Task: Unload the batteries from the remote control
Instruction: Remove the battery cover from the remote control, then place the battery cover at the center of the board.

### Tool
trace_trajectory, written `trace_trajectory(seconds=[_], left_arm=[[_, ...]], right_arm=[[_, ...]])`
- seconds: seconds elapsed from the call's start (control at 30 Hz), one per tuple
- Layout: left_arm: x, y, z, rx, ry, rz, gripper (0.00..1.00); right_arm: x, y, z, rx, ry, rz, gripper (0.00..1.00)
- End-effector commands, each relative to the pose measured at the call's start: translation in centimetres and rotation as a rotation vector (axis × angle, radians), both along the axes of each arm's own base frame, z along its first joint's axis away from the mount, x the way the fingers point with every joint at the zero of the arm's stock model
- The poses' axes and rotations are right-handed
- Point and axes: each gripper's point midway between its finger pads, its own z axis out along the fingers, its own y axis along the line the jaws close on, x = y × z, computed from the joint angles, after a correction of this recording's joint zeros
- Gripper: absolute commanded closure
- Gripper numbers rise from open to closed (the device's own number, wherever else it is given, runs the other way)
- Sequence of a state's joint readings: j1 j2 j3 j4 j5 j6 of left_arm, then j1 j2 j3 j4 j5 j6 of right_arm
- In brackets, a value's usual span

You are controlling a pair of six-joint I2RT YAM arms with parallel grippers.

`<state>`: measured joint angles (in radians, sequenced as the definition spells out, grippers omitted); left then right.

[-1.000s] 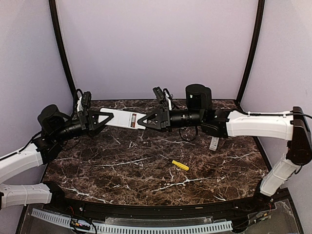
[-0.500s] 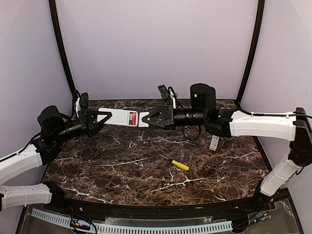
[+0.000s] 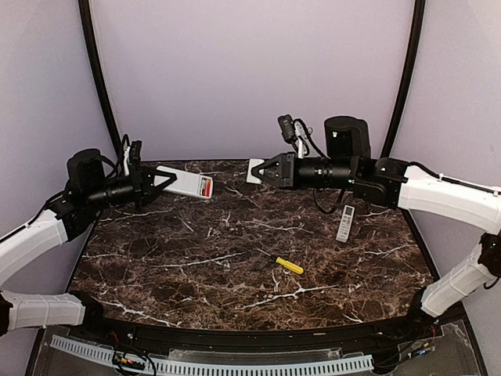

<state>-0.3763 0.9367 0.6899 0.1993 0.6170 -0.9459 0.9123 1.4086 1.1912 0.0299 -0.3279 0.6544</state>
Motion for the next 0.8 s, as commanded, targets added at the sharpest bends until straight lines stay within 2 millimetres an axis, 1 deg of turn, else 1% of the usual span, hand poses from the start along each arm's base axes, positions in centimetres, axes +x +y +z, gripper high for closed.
trace_trajectory(seconds=[0.0,0.07,0.1,0.13,0.2,0.3,0.33,0.43,0.5,0.53,0.57,0.6,0.63,0.67,0.77], left_arm=[[0.7,-0.4,-0.5,0.120,-0.026,-0.116,1.00],[1.3,-0.7,-0.8,0.214,-0.089,-0.162,1.00],[1.7,-0.9,-1.1,0.239,-0.082,-0.178,1.00],[1.8,-1.1,-1.0,0.264,-0.124,-0.199,1.00],[2.5,-1.5,-0.9,0.287,-0.166,-0.229,1.00],[3.2,-1.6,-0.7,0.299,-0.234,-0.240,1.00],[3.5,-1.6,-0.9,0.309,-0.249,-0.243,1.00],[4.3,-1.1,-1.3,0.316,-0.240,-0.239,1.00],[4.2,-1.0,-1.1,0.317,-0.235,-0.249,1.00],[4.2,-0.8,-0.6,0.332,-0.260,-0.241,1.00],[4.2,-0.5,-0.8,0.352,-0.251,-0.229,1.00],[4.1,-0.4,-0.1,0.371,-0.289,-0.224,1.00],[4.1,-0.1,-0.3,0.392,-0.285,-0.212,1.00],[4.1,0.1,0.0,0.406,-0.306,-0.203,1.00],[4.0,0.5,-0.1,0.428,-0.308,-0.184,1.00]], right_arm=[[4.9,-4.3,-3.5,-0.322,-0.079,-0.243,1.00],[7.0,-6.1,-4.7,-0.415,-0.068,-0.321,1.00],[7.7,-6.8,-5.5,-0.461,-0.057,-0.352,1.00],[8.6,-7.7,-6.2,-0.502,-0.047,-0.383,1.00],[10.3,-9.5,-7.4,-0.585,-0.029,-0.455,1.00],[12.3,-12.1,-9.4,-0.701,-0.020,-0.560,1.00],[12.9,-12.9,-10.1,-0.732,-0.018,-0.589,1.00],[14.6,-14.7,-12.7,-0.817,0.019,-0.646,1.00],[15.7,-15.7,-14.3,-0.868,0.050,-0.668,1.00],[16.3,-16.2,-15.5,-0.906,0.070,-0.673,1.00],[16.8,-16.6,-16.4,-0.934,0.085,-0.678,1.00],[17.3,-17.0,-17.1,-0.960,0.099,-0.675,1.00],[17.7,-17.5,-18.0,-0.993,0.116,-0.677,1.00],[18.2,-18.1,-18.8,-1.028,0.130,-0.681,1.00],[19.2,-19.9,-20.6,-1.117,0.162,-0.693,1.00]])
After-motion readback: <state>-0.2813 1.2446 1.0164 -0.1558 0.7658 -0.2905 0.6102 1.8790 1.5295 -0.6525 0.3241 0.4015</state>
